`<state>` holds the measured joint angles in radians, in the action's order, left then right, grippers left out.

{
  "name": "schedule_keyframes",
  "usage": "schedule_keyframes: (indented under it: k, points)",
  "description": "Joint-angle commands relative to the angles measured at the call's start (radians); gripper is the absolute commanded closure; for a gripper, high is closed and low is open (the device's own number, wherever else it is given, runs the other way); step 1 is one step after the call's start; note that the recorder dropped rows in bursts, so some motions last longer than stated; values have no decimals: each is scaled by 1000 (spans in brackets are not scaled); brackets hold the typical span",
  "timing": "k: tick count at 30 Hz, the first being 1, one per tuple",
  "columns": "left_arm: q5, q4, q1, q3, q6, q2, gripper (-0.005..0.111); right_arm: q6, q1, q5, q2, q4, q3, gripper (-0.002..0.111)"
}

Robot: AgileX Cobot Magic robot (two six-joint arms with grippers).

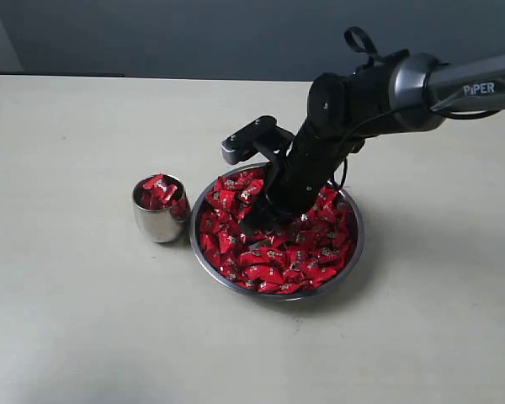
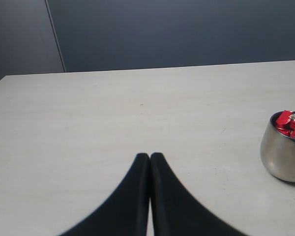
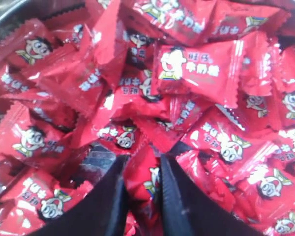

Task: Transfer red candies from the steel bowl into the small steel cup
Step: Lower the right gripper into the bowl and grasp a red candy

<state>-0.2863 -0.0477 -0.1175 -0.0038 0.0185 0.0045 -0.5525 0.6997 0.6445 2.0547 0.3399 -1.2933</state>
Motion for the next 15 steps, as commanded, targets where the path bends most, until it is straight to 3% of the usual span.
schedule_keyframes:
  k: [1, 6, 15]
  points:
    - [2, 2, -1, 4, 1, -4, 106, 11, -2, 18, -3, -16, -8, 87]
    - [2, 2, -1, 4, 1, -4, 106, 29, -2, 16, -3, -14, -8, 70]
    - [2, 2, -1, 4, 1, -4, 106, 29, -2, -12, -3, -26, -8, 69]
